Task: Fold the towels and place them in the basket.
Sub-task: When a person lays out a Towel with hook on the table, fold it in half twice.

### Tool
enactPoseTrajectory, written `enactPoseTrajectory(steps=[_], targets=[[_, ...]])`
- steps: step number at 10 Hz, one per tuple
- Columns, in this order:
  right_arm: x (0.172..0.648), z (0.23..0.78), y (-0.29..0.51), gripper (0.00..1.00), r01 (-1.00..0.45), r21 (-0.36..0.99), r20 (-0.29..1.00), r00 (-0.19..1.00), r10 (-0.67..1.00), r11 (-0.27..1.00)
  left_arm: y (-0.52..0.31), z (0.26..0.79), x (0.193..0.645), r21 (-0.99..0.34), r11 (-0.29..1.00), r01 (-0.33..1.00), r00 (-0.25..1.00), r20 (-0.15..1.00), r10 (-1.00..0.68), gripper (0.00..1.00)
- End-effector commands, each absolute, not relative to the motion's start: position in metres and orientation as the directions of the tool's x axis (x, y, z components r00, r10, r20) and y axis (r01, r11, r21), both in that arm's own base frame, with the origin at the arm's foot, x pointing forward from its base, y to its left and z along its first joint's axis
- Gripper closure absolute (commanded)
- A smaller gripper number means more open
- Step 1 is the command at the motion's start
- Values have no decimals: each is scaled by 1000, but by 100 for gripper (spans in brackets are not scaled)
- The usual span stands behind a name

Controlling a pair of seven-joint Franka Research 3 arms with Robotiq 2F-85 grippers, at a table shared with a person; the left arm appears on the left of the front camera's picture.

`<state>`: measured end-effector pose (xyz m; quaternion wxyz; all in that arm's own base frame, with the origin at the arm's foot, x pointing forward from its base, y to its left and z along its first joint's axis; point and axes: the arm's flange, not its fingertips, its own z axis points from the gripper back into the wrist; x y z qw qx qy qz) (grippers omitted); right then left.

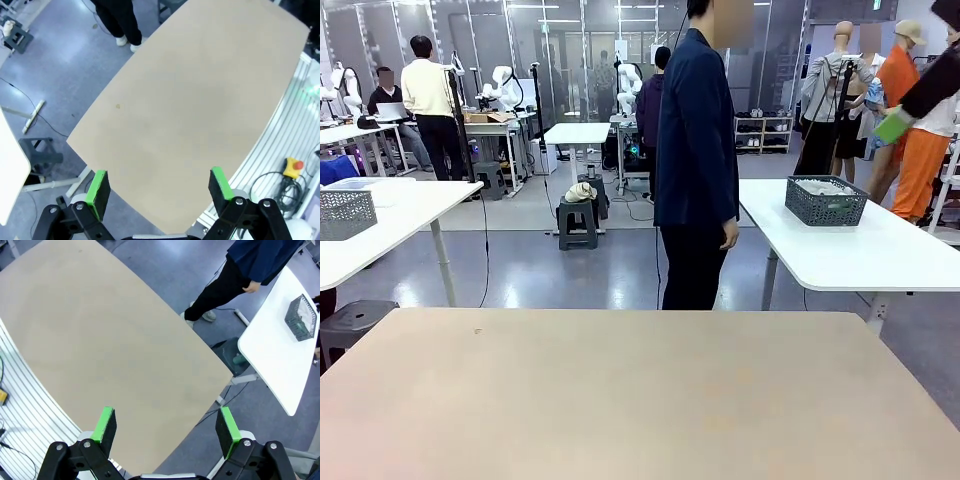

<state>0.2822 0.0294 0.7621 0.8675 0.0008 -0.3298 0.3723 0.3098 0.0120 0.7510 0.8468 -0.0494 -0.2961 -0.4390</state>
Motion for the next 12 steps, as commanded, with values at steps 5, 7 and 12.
enactPoseTrajectory(steps=[5, 7, 12], targets=[[212, 776, -17, 0, -770, -218, 648, 346, 679, 600, 36, 776, 238, 204, 490, 848, 282, 609, -741, 0], [203, 784, -15, 0, -808, -194, 692, 289, 662, 556, 36, 788, 226, 198, 467, 862, 244, 646, -723, 0], [194, 792, -7, 0, -823, -204, 674, 275, 685, 530, 34, 798, 220, 202, 437, 876, 210, 656, -725, 0]])
